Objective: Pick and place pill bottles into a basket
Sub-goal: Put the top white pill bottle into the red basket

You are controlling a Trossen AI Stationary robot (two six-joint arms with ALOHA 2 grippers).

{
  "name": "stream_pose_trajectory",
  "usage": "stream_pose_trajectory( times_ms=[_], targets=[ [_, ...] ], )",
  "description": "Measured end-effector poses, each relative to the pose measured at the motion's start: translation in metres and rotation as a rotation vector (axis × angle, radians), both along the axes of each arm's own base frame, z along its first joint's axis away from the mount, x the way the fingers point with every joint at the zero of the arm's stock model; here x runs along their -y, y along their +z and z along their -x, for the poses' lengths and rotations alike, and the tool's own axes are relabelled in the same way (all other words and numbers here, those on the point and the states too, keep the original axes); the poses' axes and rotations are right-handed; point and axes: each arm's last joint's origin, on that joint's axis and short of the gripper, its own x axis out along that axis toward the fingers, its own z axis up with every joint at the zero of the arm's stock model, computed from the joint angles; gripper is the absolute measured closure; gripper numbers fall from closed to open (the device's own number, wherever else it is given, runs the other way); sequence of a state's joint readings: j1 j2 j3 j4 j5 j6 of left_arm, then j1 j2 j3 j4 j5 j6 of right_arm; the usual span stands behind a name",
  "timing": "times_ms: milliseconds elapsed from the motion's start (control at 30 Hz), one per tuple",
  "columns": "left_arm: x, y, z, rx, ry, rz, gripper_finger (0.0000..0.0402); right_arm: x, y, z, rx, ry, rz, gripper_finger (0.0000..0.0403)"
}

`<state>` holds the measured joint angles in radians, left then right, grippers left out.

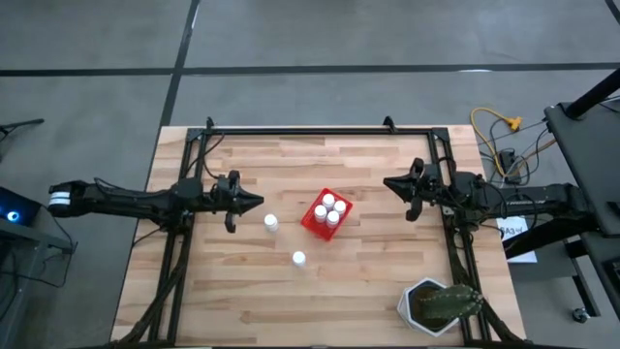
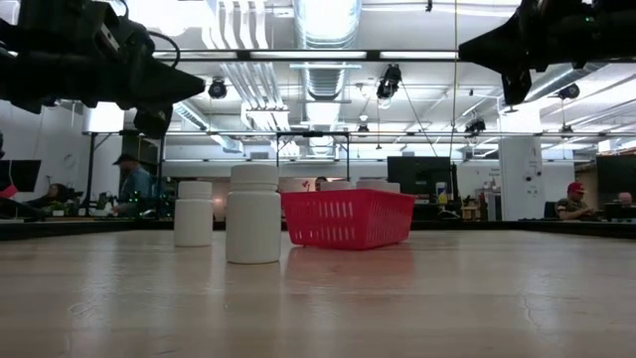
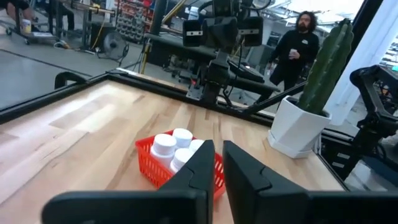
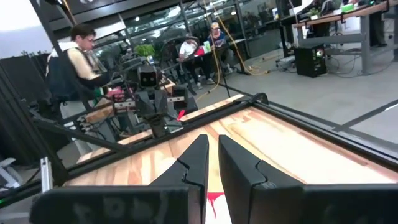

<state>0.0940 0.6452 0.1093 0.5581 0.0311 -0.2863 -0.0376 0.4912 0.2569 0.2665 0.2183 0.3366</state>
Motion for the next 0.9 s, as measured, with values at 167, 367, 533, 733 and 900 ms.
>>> stream_pose_trajectory(
  times_ms=[167, 367, 533, 733, 900],
  targets=[
    [0.000, -0.002, 0.000, -0.021, 0.000, 0.038, 0.0347, 0.001, 0.000, 0.000, -0.003, -0.021, 0.006, 0.0374],
    [0.000, -0.003, 0.000, -0.031, 0.001, 0.051, 0.0291, 0.001, -0.004, 0.001, -0.045, -0.024, 0.111, 0.0374],
    [0.000, -0.003, 0.000, -0.027, 0.003, 0.051, 0.0263, -0.001, -0.025, 0.002, -0.132, 0.037, 0.118, 0.0375],
    [0.000, -0.003, 0.001, -0.026, 0.005, 0.050, 0.0257, -0.002, -0.038, 0.006, -0.150, 0.076, 0.131, 0.0376],
    [0.000, -0.002, 0.001, -0.023, 0.005, 0.050, 0.0257, -0.004, -0.035, 0.015, -0.068, 0.120, 0.157, 0.0376]
  ],
)
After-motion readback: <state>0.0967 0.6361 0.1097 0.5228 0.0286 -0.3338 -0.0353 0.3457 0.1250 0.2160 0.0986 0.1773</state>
